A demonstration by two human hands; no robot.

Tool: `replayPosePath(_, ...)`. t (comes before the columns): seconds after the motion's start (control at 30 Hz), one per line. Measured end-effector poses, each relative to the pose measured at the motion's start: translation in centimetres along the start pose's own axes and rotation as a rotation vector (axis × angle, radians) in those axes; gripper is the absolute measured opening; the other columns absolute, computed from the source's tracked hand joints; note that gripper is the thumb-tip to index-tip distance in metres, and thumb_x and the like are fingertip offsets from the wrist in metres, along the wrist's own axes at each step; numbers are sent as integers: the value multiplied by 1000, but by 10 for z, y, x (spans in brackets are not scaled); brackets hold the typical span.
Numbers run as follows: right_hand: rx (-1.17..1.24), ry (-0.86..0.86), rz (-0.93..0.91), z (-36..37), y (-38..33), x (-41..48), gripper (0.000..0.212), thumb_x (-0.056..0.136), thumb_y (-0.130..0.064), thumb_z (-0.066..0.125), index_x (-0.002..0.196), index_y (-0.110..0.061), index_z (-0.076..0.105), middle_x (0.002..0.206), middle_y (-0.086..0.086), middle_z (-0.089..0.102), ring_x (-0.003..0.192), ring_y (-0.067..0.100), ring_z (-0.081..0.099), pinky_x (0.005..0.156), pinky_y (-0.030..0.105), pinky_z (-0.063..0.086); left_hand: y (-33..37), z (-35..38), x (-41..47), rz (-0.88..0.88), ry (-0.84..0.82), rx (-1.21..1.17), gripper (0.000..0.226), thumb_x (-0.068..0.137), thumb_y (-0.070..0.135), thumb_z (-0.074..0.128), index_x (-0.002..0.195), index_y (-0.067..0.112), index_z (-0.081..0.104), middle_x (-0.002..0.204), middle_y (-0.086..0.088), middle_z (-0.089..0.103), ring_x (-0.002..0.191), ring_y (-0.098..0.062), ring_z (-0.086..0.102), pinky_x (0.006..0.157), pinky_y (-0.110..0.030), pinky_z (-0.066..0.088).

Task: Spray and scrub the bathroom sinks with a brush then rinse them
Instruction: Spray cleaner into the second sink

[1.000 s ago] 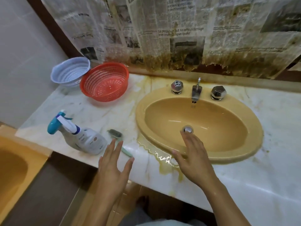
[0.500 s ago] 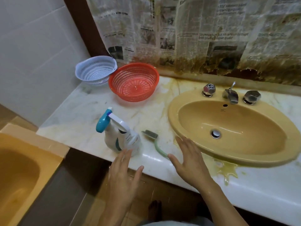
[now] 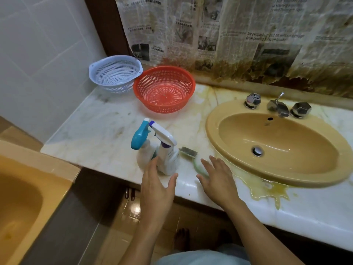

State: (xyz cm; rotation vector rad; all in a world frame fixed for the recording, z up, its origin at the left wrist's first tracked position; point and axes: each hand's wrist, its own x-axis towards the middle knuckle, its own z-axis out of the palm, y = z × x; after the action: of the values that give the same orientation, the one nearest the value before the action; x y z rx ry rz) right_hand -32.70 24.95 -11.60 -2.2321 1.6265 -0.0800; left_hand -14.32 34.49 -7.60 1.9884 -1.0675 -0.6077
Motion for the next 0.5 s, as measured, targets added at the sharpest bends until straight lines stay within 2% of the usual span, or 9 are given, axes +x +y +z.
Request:
replayPosePath(0.07,-56,22,11,6,-4,5,44,102,-41,54,144,-27,56,161,10,37,151,36,26,123,46,18,5,4,4,16,13,1,75,91,47,75,150,45,28,151,16,43,136,-11,48,106,-38,49)
replayPosePath(0.13,-117,88,16,14,-5,8,28,93,-32,71,119,-22,76,144,16,57,139,42,46,115,52,36,9,7,7,45,24,24,78,91,46,74,151,42,25,152,15,41,136,-12,48,102,-36,49)
replayPosePath(0.17,-153,119,23,17,-5,9,22,85,-28,80,106,-21,81,133,16,65,130,43,55,108,53,44,10,9,9,62,30,47,77,91,47,73,151,41,25,151,15,40,135,-13,49,102,-37,50)
replayPosePath(0.23,-196,188,18,20,-3,9,20,73,-23,90,91,-20,83,117,13,73,116,43,64,97,52,53,13,13,12,73,48,85,75,91,49,72,150,38,27,149,12,40,136,-16,50,102,-40,53)
replayPosePath(0.33,-178,262,-8,19,-1,7,18,70,-13,89,86,-16,82,104,9,76,107,39,67,91,48,55,17,18,18,51,61,58,70,91,49,74,145,34,32,145,10,47,132,-18,55,97,-43,58)
replayPosePath(0.43,-116,306,-2,22,5,3,21,70,-1,83,87,-13,78,84,4,73,86,31,68,76,40,57,20,24,24,16,48,-29,62,92,40,75,137,31,34,135,10,53,123,-18,60,93,-34,55)
replayPosePath(0.5,-53,334,42,22,9,0,21,70,3,80,85,-11,77,78,5,71,76,30,67,64,39,57,22,27,27,34,34,-66,60,94,33,75,138,26,35,129,15,49,117,-11,56,91,-25,50)
